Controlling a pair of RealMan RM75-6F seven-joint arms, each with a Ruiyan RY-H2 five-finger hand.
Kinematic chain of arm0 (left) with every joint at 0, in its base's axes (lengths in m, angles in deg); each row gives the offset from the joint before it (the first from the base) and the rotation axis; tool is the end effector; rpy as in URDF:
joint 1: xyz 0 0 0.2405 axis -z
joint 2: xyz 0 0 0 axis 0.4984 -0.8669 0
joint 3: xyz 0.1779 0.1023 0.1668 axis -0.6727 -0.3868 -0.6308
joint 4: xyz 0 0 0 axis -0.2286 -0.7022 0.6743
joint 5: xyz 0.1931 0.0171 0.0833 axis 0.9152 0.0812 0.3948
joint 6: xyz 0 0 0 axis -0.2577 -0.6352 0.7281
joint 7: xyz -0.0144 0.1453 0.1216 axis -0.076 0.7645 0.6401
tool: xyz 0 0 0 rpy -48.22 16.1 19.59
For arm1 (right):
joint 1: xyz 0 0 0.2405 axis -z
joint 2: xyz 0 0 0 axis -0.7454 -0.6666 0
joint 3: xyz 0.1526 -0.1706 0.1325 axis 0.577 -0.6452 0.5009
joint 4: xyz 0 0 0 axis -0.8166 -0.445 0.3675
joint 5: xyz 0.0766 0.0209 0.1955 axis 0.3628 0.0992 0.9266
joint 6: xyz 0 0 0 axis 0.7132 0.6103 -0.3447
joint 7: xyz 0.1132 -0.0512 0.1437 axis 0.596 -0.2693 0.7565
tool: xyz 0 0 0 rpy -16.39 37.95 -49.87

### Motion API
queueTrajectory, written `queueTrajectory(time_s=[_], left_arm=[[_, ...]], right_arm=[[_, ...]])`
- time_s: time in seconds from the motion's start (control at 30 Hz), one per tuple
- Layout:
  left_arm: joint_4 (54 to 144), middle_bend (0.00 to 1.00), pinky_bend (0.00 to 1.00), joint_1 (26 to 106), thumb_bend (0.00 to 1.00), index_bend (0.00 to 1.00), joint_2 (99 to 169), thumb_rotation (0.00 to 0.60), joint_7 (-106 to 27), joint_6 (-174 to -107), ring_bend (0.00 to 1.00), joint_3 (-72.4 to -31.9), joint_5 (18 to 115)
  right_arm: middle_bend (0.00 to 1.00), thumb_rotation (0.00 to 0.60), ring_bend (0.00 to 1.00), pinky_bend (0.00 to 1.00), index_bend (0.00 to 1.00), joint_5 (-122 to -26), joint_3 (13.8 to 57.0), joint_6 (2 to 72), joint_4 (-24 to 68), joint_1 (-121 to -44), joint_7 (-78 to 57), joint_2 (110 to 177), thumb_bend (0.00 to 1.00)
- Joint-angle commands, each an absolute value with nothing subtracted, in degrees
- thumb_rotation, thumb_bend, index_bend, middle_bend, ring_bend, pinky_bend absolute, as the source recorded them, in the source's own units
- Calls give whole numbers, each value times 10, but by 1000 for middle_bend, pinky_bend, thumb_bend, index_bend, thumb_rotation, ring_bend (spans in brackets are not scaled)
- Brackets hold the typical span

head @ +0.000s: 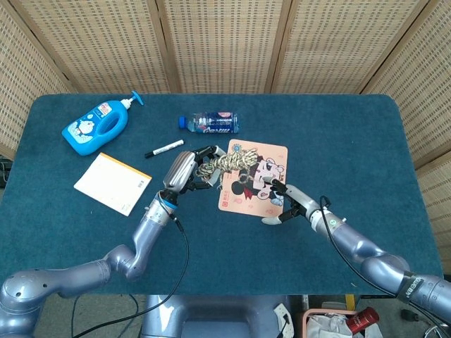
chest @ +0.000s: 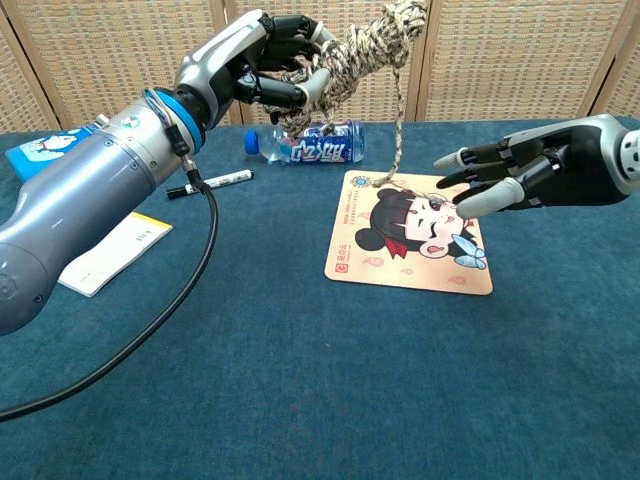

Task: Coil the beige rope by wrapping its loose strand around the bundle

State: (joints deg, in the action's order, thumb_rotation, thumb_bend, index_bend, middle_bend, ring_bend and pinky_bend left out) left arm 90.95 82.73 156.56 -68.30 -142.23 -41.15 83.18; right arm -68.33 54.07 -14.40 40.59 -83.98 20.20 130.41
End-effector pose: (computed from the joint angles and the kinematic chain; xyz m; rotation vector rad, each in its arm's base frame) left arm -0.0240 0.4306 -0.0406 -1.5528 -1.3299 -1.8403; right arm -0.1628 -0.3920 0.0180 1.4472 -2.2056 1.0060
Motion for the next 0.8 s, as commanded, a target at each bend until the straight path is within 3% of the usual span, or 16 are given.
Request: queueTrajectory(time_s=[0.03,0.13,0.3,0.57,0.8], left_arm=[[925,641,711,824,851,749,1554,600,-675,-1430,591,-413,840],[946,641,711,819,851,749,1538,600,-665,-1438,591,-414,850],[1002,641,711,806,851,749,1492,600,-635,-1453,591,-408,855],[1045,641,711,788,851,749,1446,600,-589,-1469,591,-422,877],[1053,641,711,776,851,749,1432,600,-570,-1494,591,-444,911]], right_arm=[[0,600,0,0,0,-698,536,-129,413,-828,196,1296,0],[0,600,0,0,0,-721,529,-106,425,-812,185,1283,0],[0,600,0,0,0,-868,484,13,438,-745,112,1230,0],[0,600,0,0,0,-1109,392,336,313,-655,37,1245,0],[0,600,0,0,0,-1124,355,480,250,-600,-13,1283,0]])
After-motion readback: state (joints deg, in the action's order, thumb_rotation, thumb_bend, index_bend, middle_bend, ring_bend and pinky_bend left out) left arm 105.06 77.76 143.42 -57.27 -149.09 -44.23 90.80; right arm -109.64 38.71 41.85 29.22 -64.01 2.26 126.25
